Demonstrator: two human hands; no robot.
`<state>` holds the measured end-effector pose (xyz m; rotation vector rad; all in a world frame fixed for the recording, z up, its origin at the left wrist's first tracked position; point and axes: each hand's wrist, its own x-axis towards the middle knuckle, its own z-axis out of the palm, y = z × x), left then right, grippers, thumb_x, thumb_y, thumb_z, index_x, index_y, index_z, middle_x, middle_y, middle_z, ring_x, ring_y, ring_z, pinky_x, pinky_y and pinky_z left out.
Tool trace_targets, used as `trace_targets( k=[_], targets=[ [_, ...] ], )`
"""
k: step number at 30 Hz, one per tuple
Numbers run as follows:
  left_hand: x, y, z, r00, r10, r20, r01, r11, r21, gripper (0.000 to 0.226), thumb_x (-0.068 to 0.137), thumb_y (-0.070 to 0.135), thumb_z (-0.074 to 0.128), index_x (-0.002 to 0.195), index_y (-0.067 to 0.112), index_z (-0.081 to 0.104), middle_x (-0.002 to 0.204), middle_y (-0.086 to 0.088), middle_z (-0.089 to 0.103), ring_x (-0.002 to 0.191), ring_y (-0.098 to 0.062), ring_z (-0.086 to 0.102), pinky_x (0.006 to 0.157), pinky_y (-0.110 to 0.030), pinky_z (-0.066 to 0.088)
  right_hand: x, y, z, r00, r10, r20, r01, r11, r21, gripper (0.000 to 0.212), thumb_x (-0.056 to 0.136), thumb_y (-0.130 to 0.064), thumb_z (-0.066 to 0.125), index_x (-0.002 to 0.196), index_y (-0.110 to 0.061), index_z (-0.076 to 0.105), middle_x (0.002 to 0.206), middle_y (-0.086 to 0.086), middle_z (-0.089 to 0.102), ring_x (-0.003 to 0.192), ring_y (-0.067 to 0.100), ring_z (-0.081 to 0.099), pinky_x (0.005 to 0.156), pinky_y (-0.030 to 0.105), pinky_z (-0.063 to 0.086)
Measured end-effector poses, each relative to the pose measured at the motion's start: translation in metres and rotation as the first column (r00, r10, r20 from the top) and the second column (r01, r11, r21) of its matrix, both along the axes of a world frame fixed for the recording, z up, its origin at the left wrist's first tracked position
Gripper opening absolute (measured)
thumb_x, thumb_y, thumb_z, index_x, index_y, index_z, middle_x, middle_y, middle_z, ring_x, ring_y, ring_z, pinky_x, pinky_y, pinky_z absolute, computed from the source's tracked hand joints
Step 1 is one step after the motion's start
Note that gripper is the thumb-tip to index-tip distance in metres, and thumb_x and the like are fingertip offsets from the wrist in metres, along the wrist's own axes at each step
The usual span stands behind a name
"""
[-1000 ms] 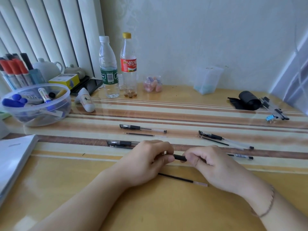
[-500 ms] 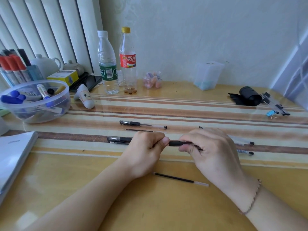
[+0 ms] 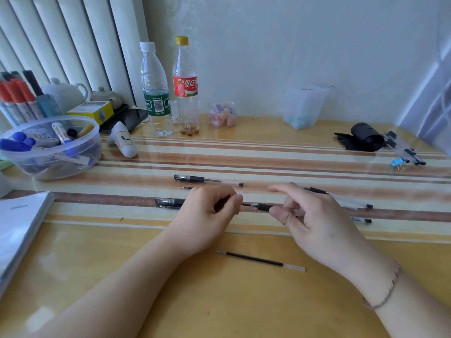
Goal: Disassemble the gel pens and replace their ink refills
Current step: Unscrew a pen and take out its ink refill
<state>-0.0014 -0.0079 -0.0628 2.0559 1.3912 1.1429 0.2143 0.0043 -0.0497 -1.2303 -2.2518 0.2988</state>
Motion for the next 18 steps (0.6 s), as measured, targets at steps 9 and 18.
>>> trace_targets(
  k=[9, 18],
  targets=[
    [-0.031, 0.005, 0.013, 0.999, -0.032, 0.000, 0.032, 0.985, -0.168, 0.028, 0.094, 0.025, 0.054, 0.070, 0.011, 0.061, 0.056, -0.007, 0.044, 0.050, -0.012, 0.038, 0.049, -0.028, 0.036, 0.045, 0.013, 0.027, 0.965, -0.019, 0.260, 0.094, 0.956, -0.279, 0.007, 0.086, -0.038, 0.065, 0.084, -0.036, 0.059, 0.062, -0.024, 0.061, 0.053, -0.001, 0.051, 0.054, 0.015, 0.040],
    [-0.040, 0.000, 0.017, 0.926, -0.235, -0.294, 0.133, 0.935, -0.328, 0.015, 0.091, 0.030, 0.060, 0.078, 0.025, 0.066, 0.062, 0.010, 0.058, 0.057, -0.006, 0.051, 0.054, -0.014, 0.039, 0.028, -0.003, 0.031, 0.931, 0.260, 0.256, -0.085, 0.838, -0.539, 0.030, 0.068, -0.048, 0.080, 0.079, -0.027, 0.061, 0.054, -0.011, 0.039, 0.050, 0.004, 0.037, 0.050, 0.018, 0.030]
  ],
)
